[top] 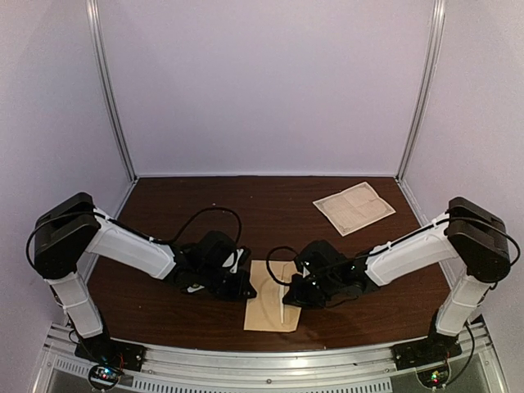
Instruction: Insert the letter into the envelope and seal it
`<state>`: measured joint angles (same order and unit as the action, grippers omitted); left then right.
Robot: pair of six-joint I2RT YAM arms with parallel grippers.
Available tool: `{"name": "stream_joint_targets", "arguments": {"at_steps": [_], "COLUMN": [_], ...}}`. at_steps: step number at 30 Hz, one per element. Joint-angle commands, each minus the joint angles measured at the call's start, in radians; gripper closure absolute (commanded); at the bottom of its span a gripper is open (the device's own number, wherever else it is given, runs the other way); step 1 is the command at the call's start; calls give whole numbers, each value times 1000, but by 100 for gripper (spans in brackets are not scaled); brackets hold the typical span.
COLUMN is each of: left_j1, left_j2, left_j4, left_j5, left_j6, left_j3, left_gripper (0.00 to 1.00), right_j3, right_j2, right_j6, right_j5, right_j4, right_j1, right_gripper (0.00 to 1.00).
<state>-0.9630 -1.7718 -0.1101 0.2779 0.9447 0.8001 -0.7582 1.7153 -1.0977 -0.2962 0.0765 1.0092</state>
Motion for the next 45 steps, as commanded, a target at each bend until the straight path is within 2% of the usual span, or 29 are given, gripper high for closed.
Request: {"name": "stream_joint_targets", "arguments": {"at_steps": [1, 8, 12, 19, 33, 45], "left_j1": [4, 4, 16, 78, 78, 62], "left_j2": [-9, 21, 116, 183, 79, 29], "left_j4": [-55, -46, 39, 34, -122, -142], "left_j5": [22, -6, -101, -76, 39, 59], "left_j6": [9, 8, -9, -4, 51, 61], "left_j3": [-21, -23, -15, -99, -139, -137], "left_gripper": [98, 99, 87, 79, 78, 79], "right_j3": [-36, -61, -53, -47, -50, -67], "right_j2": [35, 59, 52, 61, 65, 87], "right_j6": [15, 22, 14, 13, 12, 19], "right_j5": [-10, -6, 12, 6, 0, -24], "right_j4": [8, -4, -22, -16, -11, 12], "right_j1": [-5, -6, -6, -6, -6, -6], "right_gripper": [100, 100, 100, 100, 100, 100]}}
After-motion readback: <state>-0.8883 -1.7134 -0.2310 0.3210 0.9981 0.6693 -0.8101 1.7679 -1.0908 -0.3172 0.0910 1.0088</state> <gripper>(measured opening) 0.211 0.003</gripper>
